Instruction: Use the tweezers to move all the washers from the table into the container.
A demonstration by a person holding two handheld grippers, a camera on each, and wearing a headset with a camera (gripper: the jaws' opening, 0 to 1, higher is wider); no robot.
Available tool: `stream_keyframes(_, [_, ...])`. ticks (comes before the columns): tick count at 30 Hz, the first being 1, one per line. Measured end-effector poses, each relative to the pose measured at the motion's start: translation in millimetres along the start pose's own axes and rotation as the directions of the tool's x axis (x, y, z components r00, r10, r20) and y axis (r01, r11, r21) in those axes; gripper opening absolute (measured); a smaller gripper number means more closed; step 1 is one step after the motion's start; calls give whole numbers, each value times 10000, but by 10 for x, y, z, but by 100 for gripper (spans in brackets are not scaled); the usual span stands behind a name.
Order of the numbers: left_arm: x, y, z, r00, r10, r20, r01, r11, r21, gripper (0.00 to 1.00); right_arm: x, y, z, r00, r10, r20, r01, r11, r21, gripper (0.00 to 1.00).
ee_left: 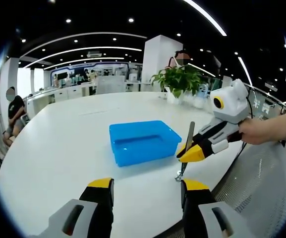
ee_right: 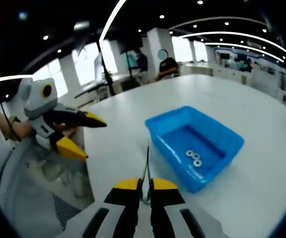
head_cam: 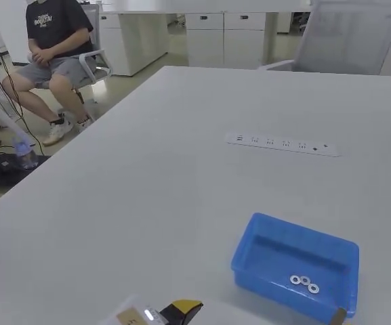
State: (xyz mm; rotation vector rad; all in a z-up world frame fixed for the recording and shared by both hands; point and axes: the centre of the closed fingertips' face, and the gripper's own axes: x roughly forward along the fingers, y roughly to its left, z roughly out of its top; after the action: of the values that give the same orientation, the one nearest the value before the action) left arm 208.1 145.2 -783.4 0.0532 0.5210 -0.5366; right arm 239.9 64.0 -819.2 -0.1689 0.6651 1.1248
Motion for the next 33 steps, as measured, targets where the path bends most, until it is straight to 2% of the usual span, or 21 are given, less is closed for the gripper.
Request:
stream_keyframes(7, [-1,2,1,10000,19,1,-19,10000,-3,53,-7,42,-12,9999,33,-107,-37,9996,-295,4])
stream_keyframes(14, [-1,8,-8,10000,17,-1,-17,10000,12,53,-5,125,-37,9994,96,-340,-138,9920,-1252,4])
stream_keyframes(16, [-1,6,-10,10000,11,-13,-11,10000,12,53,-10,124,-41,9994,-25,-352,-33,9863,-1649,4])
stream_keyframes(18, [-1,7,-7,10000,25,1,-25,10000,14,53,-13,125,-45,9993,6,-367,-68,9853,-1705,3])
stream_keyframes(20, [-1,8,-7,10000,25,6,-25,10000,16,53,-16,95,-39,9994,-54,-328,1,9871,-1602,3])
stream_keyframes(21, [-1,7,-7,10000,18,8,-18,10000,20,53,-12,87,-29,9998,-40,-185,16,9920,-1262,2])
stream_keyframes(24, [-1,10,-10,10000,25,7,-25,10000,28,53,-31,63,-33,9999,-117,-5,117,9956,-927,2])
stream_keyframes(28, [-2,11,-7,10000,48,16,-48,10000,11,53,-95,31,26,9983,-127,569,127,9999,4,2])
stream_keyframes(33, [1,8,-5,10000,26,32,-26,10000,10,53,-146,-31,85,9970,-248,731,230,9994,256,3])
